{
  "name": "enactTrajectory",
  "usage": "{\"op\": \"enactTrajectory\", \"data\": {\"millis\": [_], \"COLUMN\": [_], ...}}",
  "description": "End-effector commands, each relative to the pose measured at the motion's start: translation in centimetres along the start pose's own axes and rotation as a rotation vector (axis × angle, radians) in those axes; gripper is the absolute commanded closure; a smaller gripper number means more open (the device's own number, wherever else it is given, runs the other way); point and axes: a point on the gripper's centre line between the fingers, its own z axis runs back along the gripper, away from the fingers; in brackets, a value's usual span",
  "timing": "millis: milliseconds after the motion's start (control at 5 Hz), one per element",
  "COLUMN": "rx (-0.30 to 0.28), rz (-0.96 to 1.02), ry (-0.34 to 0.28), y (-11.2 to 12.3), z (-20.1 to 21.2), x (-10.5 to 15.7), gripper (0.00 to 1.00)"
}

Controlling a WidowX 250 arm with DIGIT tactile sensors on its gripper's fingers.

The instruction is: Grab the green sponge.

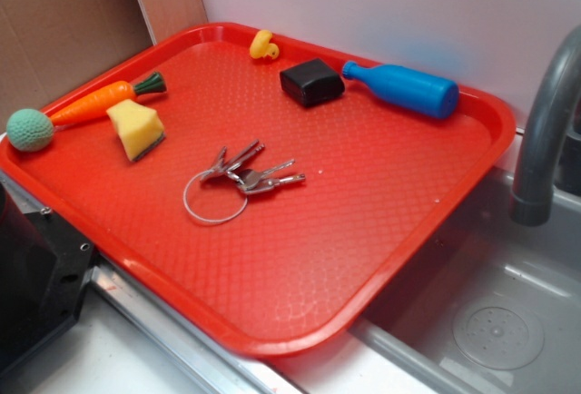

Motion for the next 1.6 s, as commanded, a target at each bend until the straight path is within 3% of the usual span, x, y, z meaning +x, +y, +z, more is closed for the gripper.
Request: {"op": "enactTrajectory", "data": {"millis": [0, 200, 400, 600, 800, 1000, 1200, 1400], "rx": [0.0, 0.066, 0.076, 0.088, 0.052, 0.051, 0.074, 0.15], "rz": [0.0, 0.244, 0.492, 0.741, 0.991, 1.114, 1.125, 1.106], "ry": [0.0, 0.002, -0.097, -0.153, -0.134, -0.075, -0.007, 0.05], "y": [0.0, 4.2, 5.6, 7.3, 9.1, 10.4, 10.4, 10.1], "z": [0.0, -5.0, -7.3, -9.6, -12.2, -14.2, -17.4, -20.6], "x": [0.0, 1.1, 2.5, 3.7, 4.5, 4.9, 5.4, 4.2], "gripper": [0.0, 0.0, 0.0, 0.0, 0.0, 0.0, 0.0, 0.0]}}
